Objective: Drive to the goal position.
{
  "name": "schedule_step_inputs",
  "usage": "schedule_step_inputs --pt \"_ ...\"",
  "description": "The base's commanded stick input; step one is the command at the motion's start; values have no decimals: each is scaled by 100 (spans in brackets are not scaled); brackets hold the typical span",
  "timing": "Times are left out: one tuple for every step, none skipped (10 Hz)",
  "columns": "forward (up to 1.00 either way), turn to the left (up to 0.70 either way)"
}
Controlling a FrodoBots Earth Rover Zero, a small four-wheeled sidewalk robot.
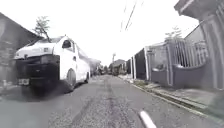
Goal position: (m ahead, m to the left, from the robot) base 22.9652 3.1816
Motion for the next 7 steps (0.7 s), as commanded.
schedule_step_inputs --pt "50 0" --pt "50 0" --pt "50 -1" --pt "50 -6" --pt "50 -28" --pt "50 -50" --pt "50 -50"
